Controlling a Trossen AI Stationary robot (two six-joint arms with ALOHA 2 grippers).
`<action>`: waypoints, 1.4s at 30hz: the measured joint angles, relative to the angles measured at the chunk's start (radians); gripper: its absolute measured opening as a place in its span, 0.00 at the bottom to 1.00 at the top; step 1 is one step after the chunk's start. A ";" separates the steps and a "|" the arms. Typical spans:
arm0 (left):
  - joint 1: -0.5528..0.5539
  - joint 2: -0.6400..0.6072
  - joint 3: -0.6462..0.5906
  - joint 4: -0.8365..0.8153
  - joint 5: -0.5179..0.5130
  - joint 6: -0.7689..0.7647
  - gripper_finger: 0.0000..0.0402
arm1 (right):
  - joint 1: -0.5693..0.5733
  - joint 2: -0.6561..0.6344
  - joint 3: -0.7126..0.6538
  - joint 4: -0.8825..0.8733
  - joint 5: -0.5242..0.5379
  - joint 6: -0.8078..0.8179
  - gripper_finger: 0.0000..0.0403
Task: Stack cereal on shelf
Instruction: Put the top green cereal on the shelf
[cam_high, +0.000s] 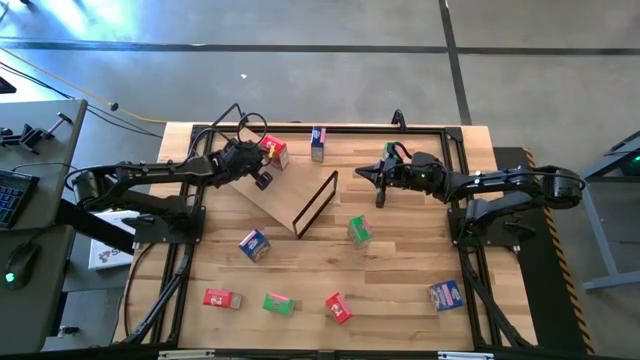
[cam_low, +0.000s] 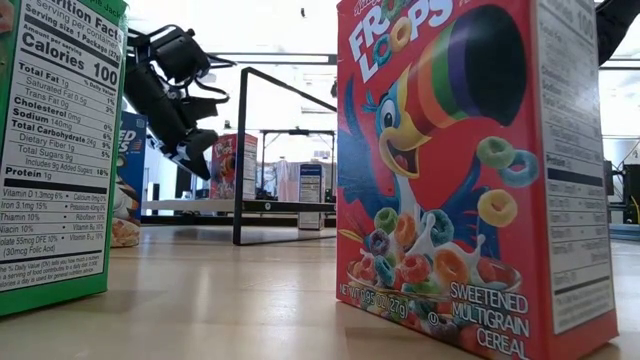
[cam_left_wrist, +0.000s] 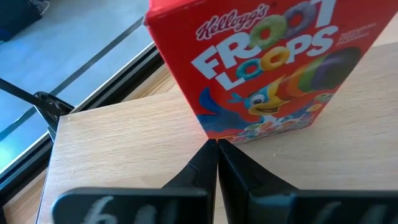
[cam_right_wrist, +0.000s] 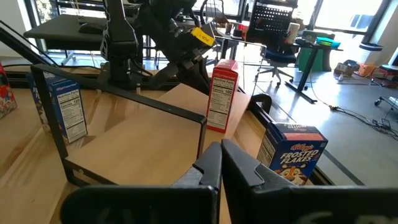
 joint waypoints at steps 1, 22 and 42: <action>0.000 -0.001 0.000 0.000 0.008 0.000 0.01 | 0.000 0.000 0.000 0.000 0.000 0.000 0.00; 0.026 -0.141 0.000 -0.058 0.135 -0.054 0.01 | 0.000 0.000 0.000 -0.001 0.000 -0.009 0.00; 0.045 -0.189 0.000 -0.105 0.220 -0.057 0.01 | 0.000 0.000 0.000 -0.003 0.000 -0.010 0.00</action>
